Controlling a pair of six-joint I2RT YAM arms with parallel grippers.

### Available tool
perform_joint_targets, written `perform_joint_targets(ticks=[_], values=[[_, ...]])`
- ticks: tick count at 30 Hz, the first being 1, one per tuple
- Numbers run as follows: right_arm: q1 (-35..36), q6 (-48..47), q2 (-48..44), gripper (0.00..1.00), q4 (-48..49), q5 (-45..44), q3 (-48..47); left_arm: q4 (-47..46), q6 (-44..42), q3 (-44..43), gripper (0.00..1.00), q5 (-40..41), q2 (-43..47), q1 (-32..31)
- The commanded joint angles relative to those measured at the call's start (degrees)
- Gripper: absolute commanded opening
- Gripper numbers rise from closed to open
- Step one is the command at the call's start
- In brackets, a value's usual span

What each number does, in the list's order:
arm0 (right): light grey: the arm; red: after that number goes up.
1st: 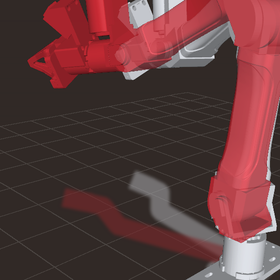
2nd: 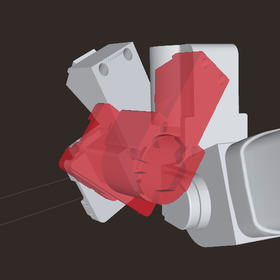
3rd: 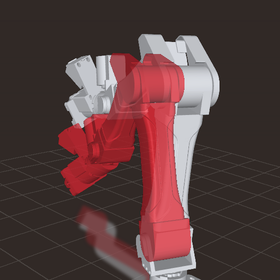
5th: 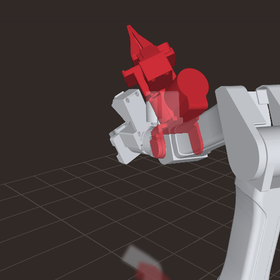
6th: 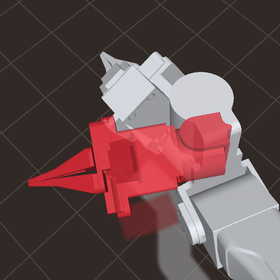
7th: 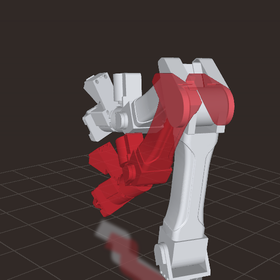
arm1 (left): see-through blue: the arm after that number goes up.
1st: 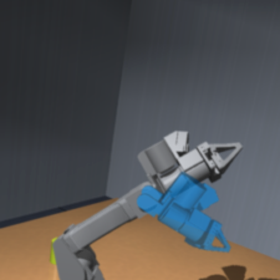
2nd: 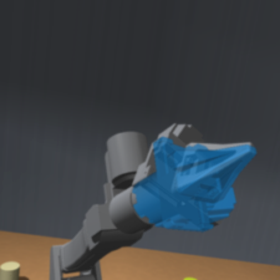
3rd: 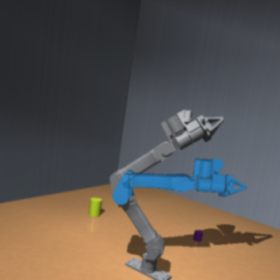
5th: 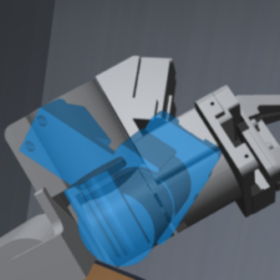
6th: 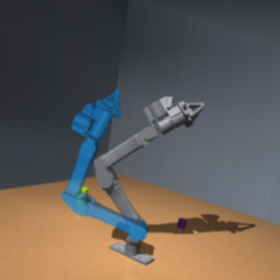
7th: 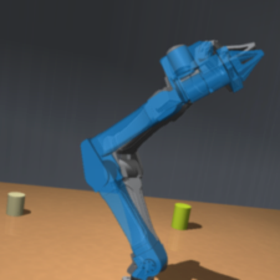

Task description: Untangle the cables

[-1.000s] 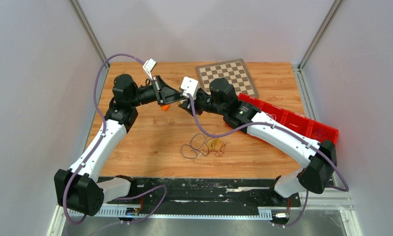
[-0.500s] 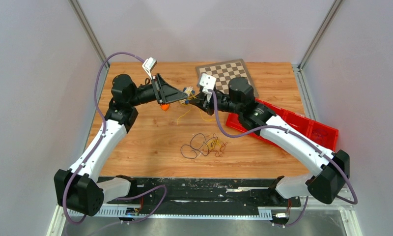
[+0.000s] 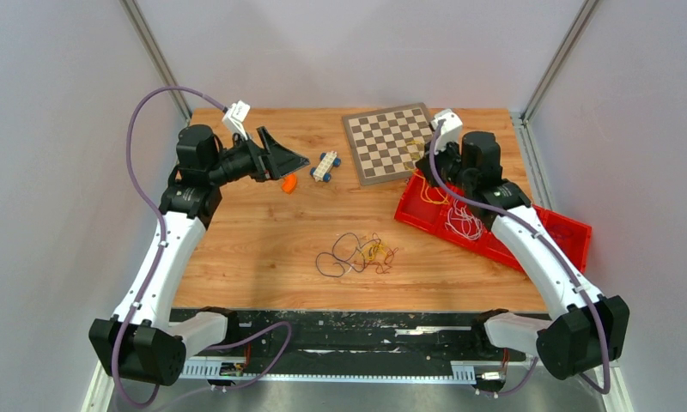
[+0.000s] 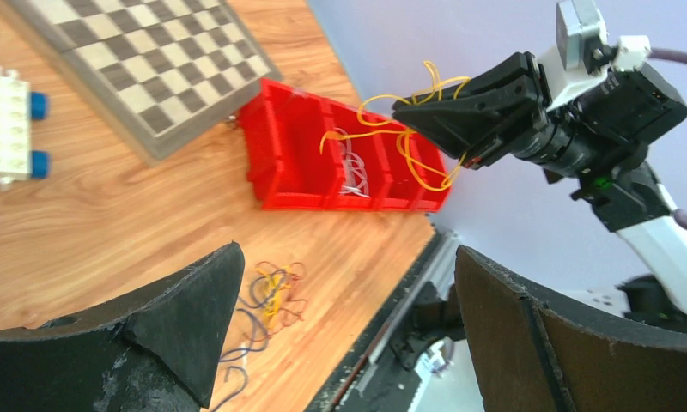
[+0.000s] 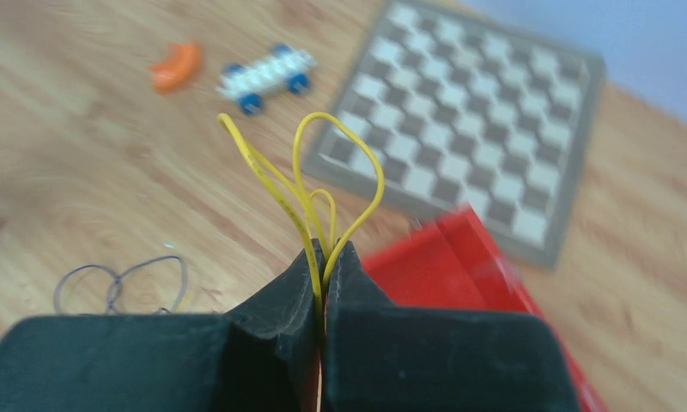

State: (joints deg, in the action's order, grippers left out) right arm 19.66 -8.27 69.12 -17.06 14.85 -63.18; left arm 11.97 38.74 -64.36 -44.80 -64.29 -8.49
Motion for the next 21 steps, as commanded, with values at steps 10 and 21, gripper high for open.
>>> perform_joint_targets(ticks=[10,21], values=[[-1.87,26.57,15.24,0.00,1.54,-32.75,-0.22,4.56,-4.06,-1.50,1.00,4.32,-1.40,0.18],[-4.92,24.03,28.37,0.04,12.25,-25.48,-1.90,6.07,-5.51,-1.49,1.00,4.54,-2.23,1.29]])
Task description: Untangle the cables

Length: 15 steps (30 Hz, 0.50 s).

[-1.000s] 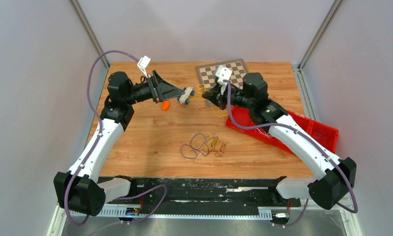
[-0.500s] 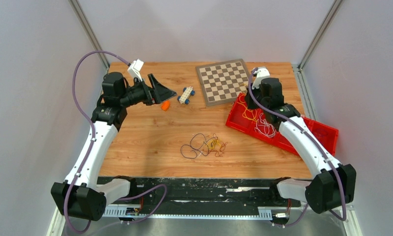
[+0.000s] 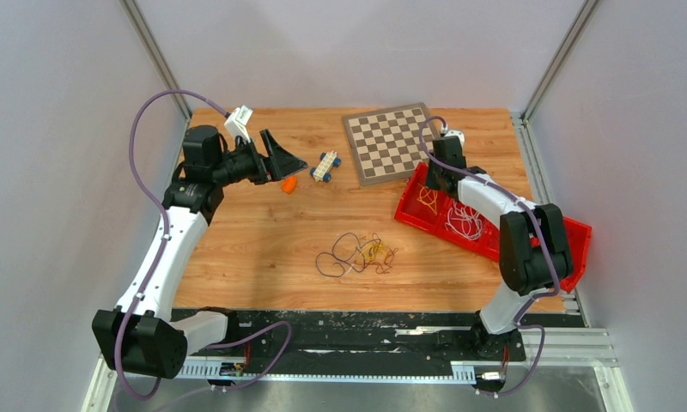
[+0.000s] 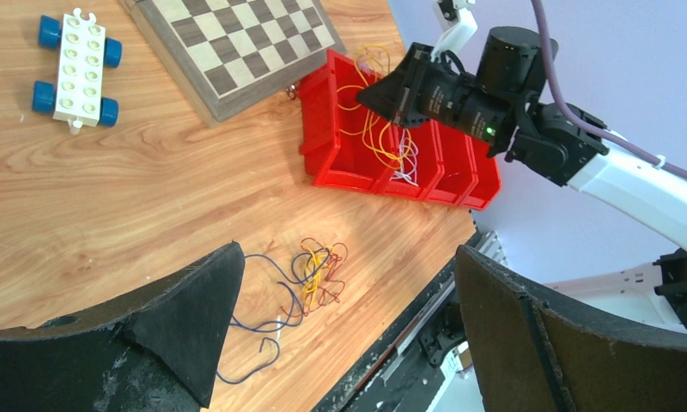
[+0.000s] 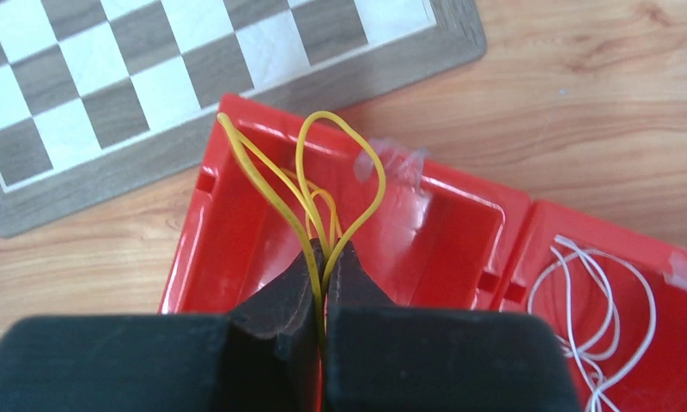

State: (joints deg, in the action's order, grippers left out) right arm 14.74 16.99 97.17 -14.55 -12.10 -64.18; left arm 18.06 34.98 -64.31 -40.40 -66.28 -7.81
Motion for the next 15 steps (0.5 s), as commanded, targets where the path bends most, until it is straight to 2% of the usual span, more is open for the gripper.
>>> perform_joint_targets(ticks=[1,4,6,7,15], values=[[-0.01,-1.69,0.68,0.10,10.32,1.39,-0.72,0.31,-1.98,-1.52,1.00,0.10,-0.42,0.78],[-0.11,-2.49,0.23,0.29,10.41,2.43,-0.38,0.55,-2.40,-1.76,1.00,-0.19,-0.70,1.03],[-0.09,-3.23,-1.55,0.50,10.33,4.17,-0.04,0.55,-2.54,-1.79,1.00,-0.45,-0.90,1.09],[-0.11,-3.68,-2.65,0.55,10.22,4.75,0.20,0.50,-2.50,-1.78,1.00,-0.62,-0.93,1.06],[-0.21,-10.14,-12.29,0.74,4.96,8.69,1.46,0.34,-3.52,-1.04,1.00,-1.26,-0.45,1.12]])
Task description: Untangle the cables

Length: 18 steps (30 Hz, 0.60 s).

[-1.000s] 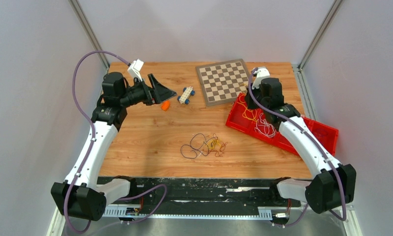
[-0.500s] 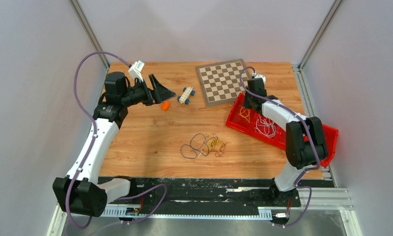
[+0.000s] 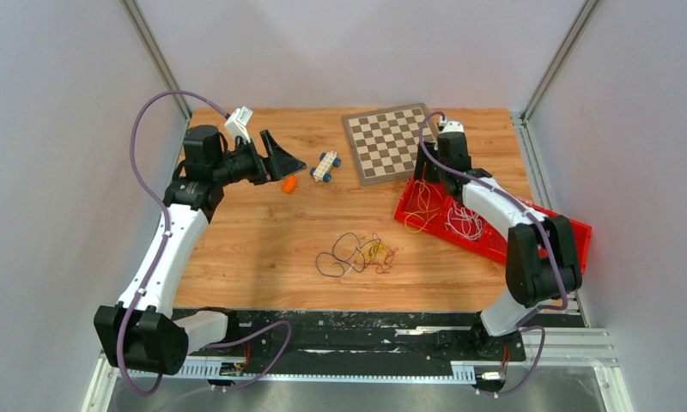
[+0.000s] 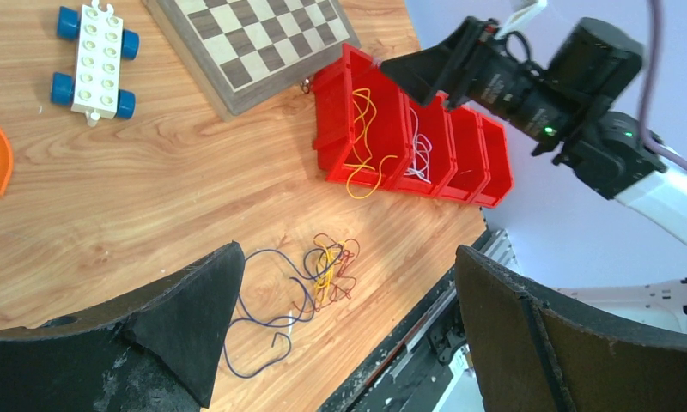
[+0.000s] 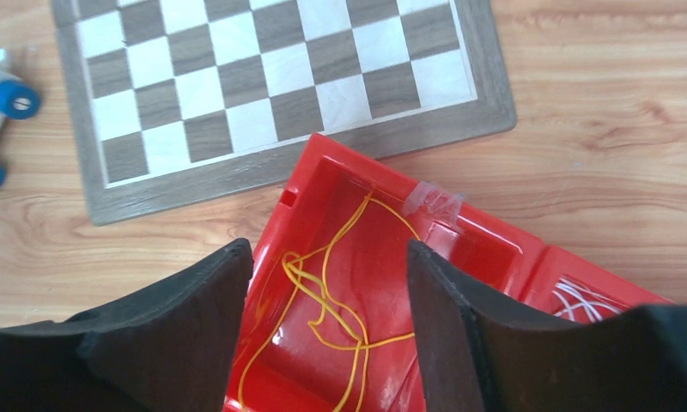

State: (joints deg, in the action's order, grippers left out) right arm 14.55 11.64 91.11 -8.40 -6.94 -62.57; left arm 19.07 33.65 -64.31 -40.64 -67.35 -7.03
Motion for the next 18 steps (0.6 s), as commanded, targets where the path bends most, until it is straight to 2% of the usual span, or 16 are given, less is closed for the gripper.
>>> perform_joint_targets(ticks=[1,4,7,10,13,18], values=[[-0.07,-7.04,-7.15,0.76,-3.19,7.08,-0.75,-0.49,-3.26,-0.71,1.00,-1.28,0.81,0.34],[-0.12,-16.56,-9.26,0.84,-12.28,19.52,-3.76,2.25,-9.67,-0.44,1.00,-3.43,0.74,0.43],[0.33,-29.45,-12.22,0.86,-23.77,37.85,-4.14,12.00,-20.37,-1.07,1.00,-2.78,-1.28,0.37],[3.58,-38.26,-14.72,0.84,-28.45,36.11,0.42,16.80,-23.54,-0.10,1.00,-4.33,-2.36,0.39],[5.26,-44.23,-13.47,0.79,-29.80,31.40,3.10,15.51,-22.96,1.74,1.00,-7.05,-1.47,0.38],[5.24,-49.78,-5.34,0.75,-32.53,29.21,-1.60,14.99,-22.92,1.20,1.00,-8.75,-1.71,0.41]])
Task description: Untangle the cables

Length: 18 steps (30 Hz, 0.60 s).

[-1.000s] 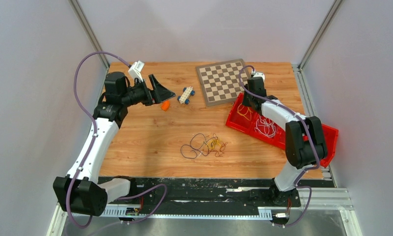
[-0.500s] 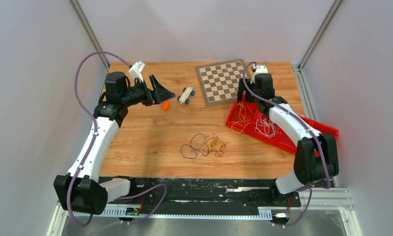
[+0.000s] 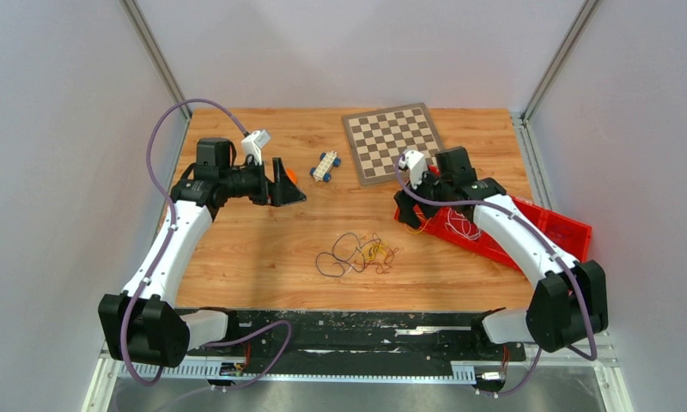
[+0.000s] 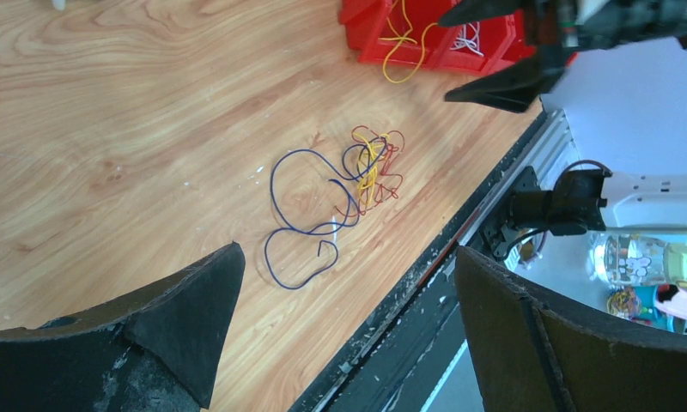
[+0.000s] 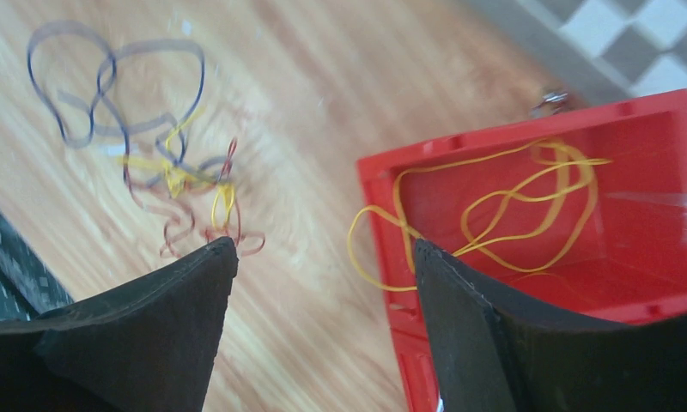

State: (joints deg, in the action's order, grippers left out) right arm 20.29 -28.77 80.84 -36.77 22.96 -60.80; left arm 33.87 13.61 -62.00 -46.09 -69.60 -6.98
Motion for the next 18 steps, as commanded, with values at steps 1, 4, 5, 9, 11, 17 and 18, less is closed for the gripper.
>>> perform_joint_targets(ticks=[1,4,5,9,11,17,18], values=[[-0.45,-10.69,6.34,0.74,-4.73,-0.49,-4.44,0.80,-3.39,-1.38,1.00,-3.38,0.40,0.32],[-0.92,-15.22,10.12,0.72,-6.47,0.51,-7.52,2.22,-4.55,-2.19,1.00,-3.46,0.11,0.35],[-1.10,-16.46,11.41,0.71,-7.12,0.90,-8.56,2.37,-4.73,-2.18,1.00,-3.59,0.18,0.34],[-2.51,-19.23,16.45,0.69,-10.88,3.16,-12.64,3.22,-5.23,-1.82,1.00,-3.67,0.21,0.30],[-3.28,-19.94,17.93,0.70,-11.69,3.87,-14.00,3.66,-5.33,-1.53,1.00,-3.45,0.18,0.35],[-5.01,-22.45,23.04,0.65,-16.29,6.20,-17.65,3.63,-5.18,-0.73,1.00,-3.40,0.47,0.33],[-5.39,-22.90,23.62,0.63,-16.79,6.52,-17.92,3.54,-5.11,-0.79,1.00,-3.33,0.45,0.33]])
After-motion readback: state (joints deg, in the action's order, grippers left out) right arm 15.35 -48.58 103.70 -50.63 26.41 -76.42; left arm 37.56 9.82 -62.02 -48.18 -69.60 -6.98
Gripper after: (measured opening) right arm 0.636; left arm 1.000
